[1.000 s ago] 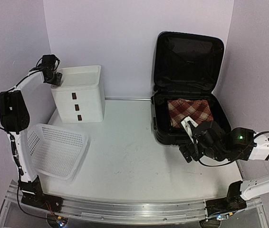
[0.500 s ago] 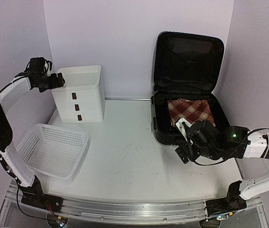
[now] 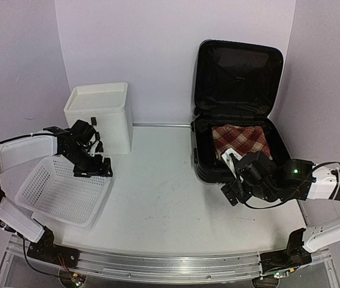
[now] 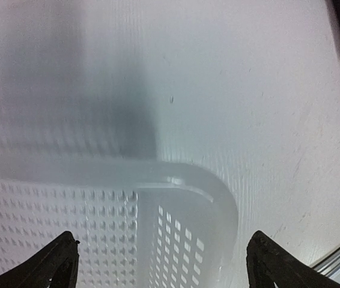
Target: Open, take out, and arrange the luggage
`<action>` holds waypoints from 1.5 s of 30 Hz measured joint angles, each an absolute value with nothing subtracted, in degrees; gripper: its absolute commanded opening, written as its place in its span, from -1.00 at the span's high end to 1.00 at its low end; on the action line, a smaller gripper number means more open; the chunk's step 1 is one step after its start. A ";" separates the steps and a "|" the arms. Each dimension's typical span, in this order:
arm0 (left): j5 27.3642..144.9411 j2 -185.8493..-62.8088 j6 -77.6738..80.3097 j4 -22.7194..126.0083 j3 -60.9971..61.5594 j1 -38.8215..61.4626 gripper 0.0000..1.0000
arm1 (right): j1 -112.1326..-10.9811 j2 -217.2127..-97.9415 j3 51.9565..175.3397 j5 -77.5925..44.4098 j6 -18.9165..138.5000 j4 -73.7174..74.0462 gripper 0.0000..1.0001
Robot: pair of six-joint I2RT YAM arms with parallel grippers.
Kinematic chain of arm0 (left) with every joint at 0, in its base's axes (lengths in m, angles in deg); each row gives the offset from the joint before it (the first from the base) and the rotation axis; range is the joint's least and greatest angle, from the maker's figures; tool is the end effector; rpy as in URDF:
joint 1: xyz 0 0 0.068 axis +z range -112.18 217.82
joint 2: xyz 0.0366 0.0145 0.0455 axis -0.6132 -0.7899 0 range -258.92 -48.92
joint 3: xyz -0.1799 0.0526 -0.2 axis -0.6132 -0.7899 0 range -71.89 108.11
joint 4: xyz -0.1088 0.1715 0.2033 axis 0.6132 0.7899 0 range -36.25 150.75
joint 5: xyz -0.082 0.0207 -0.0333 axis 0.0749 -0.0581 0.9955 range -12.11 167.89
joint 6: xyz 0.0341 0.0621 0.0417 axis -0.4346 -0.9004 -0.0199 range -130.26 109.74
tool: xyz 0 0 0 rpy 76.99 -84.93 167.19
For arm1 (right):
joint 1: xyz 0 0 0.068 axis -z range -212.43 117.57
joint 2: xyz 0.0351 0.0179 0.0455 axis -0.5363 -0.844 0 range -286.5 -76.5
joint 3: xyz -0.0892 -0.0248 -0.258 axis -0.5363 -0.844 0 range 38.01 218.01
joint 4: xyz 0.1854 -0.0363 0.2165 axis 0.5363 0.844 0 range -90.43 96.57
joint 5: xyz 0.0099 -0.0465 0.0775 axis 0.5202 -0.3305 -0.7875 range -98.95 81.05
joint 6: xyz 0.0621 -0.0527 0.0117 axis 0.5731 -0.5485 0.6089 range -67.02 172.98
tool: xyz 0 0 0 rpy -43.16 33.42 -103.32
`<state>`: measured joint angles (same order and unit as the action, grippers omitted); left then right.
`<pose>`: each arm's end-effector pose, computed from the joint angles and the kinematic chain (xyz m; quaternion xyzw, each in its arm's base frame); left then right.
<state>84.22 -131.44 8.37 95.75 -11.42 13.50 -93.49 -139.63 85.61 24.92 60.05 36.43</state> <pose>0.2920 -0.1408 0.1995 0.0607 0.9712 -0.1321 0.1889 0.1608 0.2083 0.2293 -0.3274 0.8496 -0.0557 0.4098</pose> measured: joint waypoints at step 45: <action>100.09 -151.60 23.45 68.14 7.00 -5.93 -0.60 | -92.42 -137.12 88.10 30.51 67.17 42.55 -0.97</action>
